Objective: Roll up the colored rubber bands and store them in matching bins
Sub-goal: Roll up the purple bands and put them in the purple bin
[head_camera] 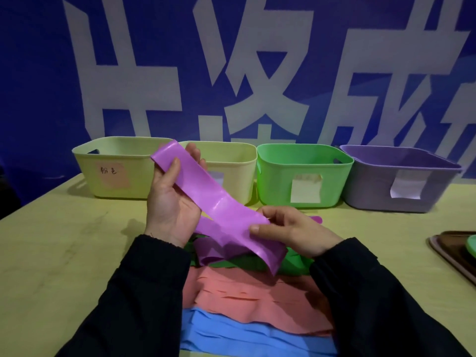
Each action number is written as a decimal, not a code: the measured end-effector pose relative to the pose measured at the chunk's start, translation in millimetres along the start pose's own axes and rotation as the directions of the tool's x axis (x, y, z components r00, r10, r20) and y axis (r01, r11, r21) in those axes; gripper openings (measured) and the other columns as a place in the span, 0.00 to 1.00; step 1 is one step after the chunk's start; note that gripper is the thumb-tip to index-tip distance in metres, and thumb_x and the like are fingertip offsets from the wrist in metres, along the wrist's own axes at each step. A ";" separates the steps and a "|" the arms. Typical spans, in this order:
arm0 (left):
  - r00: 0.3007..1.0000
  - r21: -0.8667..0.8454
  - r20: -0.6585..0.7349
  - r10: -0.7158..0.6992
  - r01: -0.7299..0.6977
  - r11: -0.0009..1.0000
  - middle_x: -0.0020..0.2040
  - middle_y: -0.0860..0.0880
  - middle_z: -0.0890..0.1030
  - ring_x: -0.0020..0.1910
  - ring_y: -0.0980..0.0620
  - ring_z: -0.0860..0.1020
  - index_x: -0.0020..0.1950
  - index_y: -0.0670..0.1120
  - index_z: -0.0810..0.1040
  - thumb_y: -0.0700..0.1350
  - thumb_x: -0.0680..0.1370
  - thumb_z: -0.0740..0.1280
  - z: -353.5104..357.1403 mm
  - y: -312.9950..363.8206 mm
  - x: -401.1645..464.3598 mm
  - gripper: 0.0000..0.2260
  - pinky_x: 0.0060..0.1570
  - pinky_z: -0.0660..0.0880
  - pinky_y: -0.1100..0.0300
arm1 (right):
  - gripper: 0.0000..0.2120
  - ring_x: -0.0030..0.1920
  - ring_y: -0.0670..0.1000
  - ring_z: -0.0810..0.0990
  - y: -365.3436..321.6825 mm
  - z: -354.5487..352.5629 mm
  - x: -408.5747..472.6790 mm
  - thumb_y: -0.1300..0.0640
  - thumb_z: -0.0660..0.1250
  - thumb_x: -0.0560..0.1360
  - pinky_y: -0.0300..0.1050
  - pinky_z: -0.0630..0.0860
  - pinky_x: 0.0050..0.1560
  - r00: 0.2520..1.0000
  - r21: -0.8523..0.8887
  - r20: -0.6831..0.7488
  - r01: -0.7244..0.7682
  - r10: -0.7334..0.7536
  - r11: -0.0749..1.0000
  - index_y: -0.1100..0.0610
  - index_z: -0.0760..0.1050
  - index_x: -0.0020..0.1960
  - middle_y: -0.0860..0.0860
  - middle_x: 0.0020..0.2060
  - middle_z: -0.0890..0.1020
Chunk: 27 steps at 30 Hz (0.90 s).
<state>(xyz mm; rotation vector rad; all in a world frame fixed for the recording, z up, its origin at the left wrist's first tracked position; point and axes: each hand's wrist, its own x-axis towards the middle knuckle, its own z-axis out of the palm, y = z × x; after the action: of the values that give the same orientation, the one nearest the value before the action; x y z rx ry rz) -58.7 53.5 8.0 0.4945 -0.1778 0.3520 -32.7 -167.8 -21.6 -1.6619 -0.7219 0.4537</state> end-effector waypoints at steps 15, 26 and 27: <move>0.994 0.030 -0.097 0.058 -0.055 0.998 0.53 0.44 0.83 0.43 0.51 0.82 0.68 0.50 0.71 0.47 0.85 0.60 -4.4 -13.3 5.3 0.11 0.41 0.80 0.60 | 0.08 0.40 0.54 0.77 9.7 -11.4 -4.4 0.57 0.69 0.79 0.48 0.72 0.43 0.996 -0.151 -0.045 -0.088 0.082 0.985 0.62 0.83 0.51 0.55 0.41 0.83; 0.995 0.489 0.038 -0.087 0.057 0.870 0.39 0.49 0.80 0.29 0.56 0.71 0.65 0.42 0.77 0.45 0.85 0.60 15.7 -46.1 -22.1 0.13 0.29 0.71 0.64 | 0.04 0.44 0.47 0.82 -5.1 -14.4 -2.9 0.55 0.70 0.78 0.44 0.78 0.46 0.777 -0.419 -0.461 0.236 -0.429 0.877 0.51 0.83 0.51 0.46 0.41 0.85; 0.990 0.558 0.071 -0.123 0.063 0.827 0.39 0.48 0.80 0.28 0.55 0.70 0.64 0.42 0.78 0.45 0.85 0.60 17.9 -53.4 -26.7 0.13 0.28 0.70 0.64 | 0.05 0.45 0.48 0.83 -6.3 -13.2 -2.4 0.54 0.68 0.78 0.46 0.79 0.48 0.767 -0.372 -0.475 0.270 -0.432 0.888 0.50 0.82 0.52 0.47 0.43 0.85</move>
<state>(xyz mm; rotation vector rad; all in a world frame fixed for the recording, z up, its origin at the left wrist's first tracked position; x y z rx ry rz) -65.0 -6.9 -6.2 1.1005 -0.1499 0.2783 -27.2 -178.5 -12.8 -1.7472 -0.6611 -0.4184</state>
